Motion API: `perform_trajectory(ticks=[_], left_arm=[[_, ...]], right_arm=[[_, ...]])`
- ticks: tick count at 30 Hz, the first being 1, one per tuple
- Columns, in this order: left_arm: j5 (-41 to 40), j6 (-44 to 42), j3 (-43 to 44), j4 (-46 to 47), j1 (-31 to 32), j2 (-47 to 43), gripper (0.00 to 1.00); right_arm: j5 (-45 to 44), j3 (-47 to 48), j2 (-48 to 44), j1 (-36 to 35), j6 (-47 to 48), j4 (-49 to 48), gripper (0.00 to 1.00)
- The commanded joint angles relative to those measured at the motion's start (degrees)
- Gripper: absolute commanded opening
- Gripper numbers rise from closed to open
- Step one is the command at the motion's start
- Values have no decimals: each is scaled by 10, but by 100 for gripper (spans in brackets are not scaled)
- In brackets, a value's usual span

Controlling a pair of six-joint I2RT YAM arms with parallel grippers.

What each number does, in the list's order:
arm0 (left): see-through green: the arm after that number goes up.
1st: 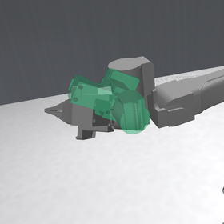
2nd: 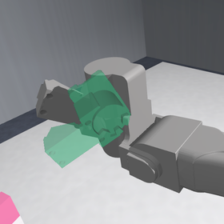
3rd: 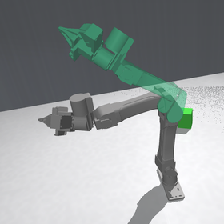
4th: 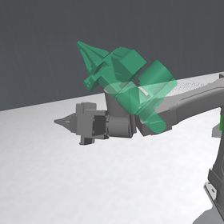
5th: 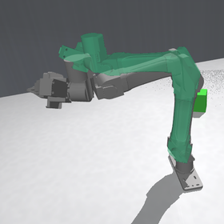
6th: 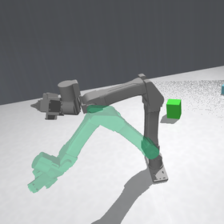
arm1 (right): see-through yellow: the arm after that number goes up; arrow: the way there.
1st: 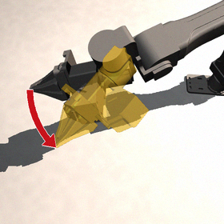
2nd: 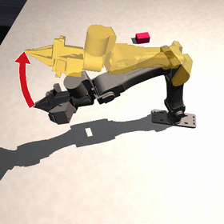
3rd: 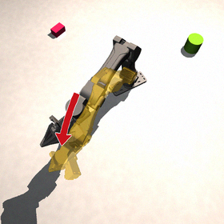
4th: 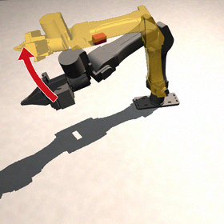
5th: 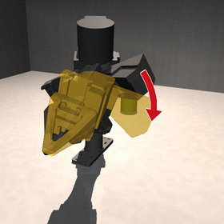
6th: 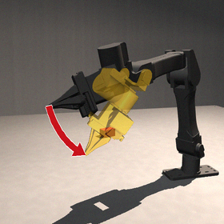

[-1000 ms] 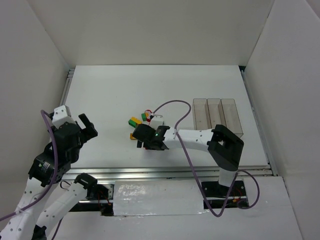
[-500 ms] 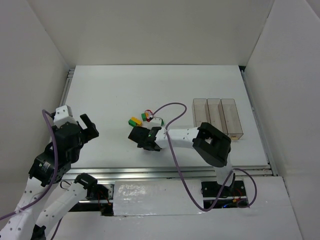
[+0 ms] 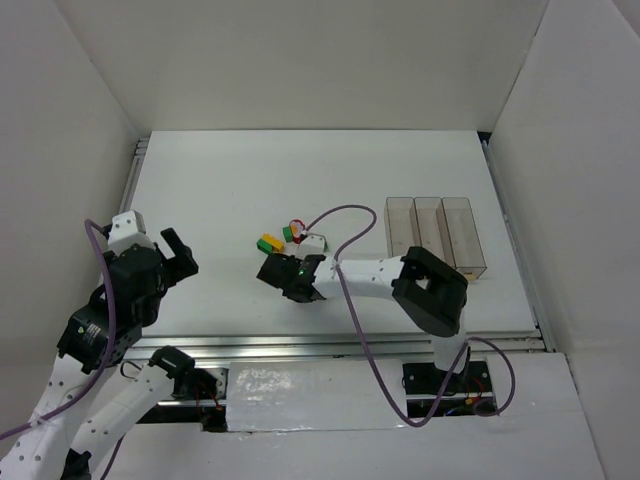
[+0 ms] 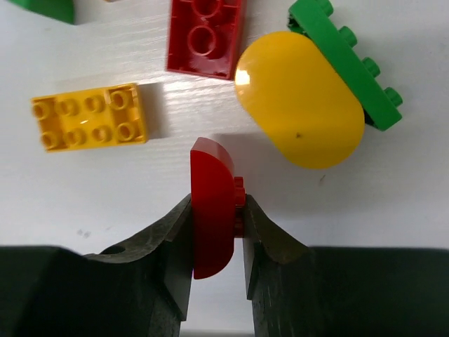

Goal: Sort the legos into containers by color

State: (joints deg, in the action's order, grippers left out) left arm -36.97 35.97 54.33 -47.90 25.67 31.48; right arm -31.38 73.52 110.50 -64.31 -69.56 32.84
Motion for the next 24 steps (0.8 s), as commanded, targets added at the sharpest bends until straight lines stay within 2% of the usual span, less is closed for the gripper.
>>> perform_trajectory(ticks=[1,5,7,8,10,11,12,13,14,18,21,24], left_arm=[[0,-12,0,23,3,-5,100],[-2,-12,1,22,4,-6,100],[-2,-12,0,22,5,-8,99],[0,-12,0,24,7,-7,100],[1,-13,0,25,10,-8,99],[3,-15,0,26,9,-8,99],[3,-15,-1,26,9,-8,99],[4,-15,-1,27,10,-7,100],[4,-15,-1,27,10,-6,100],[4,-15,-1,27,10,0,100],[8,-17,0,29,10,7,100],[5,-16,0,26,10,13,99]], right_arm=[[-33,1,-61,-15,7,6,22],[-32,-31,-159,-12,73,-22,21],[-38,-51,-200,13,150,-31,21],[-13,-67,-236,32,226,-36,21],[26,-89,-291,87,293,-48,6],[64,-108,-310,155,336,-63,6],[138,-133,-328,193,408,-77,7],[150,-137,-350,224,429,-71,7],[152,-138,-355,283,448,-61,7],[184,-113,-336,383,534,-31,7],[165,-69,-244,445,525,12,7],[146,-59,-194,488,494,14,6]])
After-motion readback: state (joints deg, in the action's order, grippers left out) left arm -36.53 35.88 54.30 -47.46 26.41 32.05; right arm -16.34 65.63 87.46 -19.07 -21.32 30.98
